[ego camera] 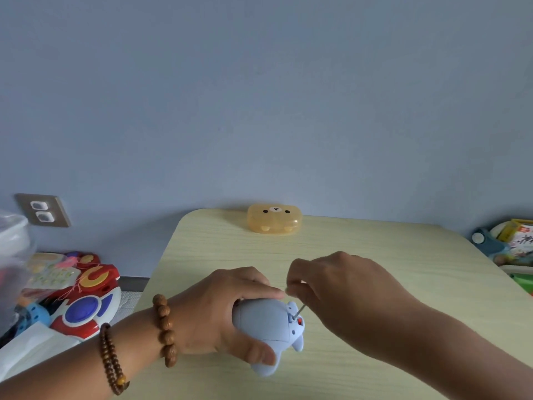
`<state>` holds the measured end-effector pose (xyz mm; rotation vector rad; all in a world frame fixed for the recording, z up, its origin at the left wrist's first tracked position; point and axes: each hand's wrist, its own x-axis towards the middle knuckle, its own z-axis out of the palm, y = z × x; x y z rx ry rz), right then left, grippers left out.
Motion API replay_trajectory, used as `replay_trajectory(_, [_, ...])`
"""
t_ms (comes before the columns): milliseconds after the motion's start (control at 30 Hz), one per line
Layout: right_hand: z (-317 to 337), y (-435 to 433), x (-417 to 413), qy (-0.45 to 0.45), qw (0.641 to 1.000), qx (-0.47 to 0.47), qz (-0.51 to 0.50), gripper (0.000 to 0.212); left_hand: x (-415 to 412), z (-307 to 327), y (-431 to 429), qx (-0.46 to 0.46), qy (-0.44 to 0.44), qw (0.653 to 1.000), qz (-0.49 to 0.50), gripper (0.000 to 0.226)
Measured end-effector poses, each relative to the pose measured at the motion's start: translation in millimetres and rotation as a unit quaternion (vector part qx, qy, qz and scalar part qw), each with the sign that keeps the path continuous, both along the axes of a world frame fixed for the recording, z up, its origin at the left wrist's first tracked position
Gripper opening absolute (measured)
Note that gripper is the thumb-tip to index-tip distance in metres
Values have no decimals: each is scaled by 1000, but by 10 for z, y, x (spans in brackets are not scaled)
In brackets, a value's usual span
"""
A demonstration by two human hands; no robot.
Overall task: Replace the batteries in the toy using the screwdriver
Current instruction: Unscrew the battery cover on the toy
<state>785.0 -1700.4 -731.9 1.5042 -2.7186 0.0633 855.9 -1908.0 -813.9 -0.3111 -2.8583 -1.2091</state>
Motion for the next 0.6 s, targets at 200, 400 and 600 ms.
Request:
replay_trajectory(200, [64, 69, 15, -91, 996, 13, 1, 9, 4, 12, -24, -1, -5, 1000, 1, 67])
replay_trajectory(400, [9, 23, -29, -18, 997, 60, 32, 17, -12, 19, -22, -2, -8, 1000, -5, 71])
replay_trajectory(600, [61, -40, -75, 20, 993, 100, 60, 11, 3, 23, -7, -11, -7, 1000, -11, 70])
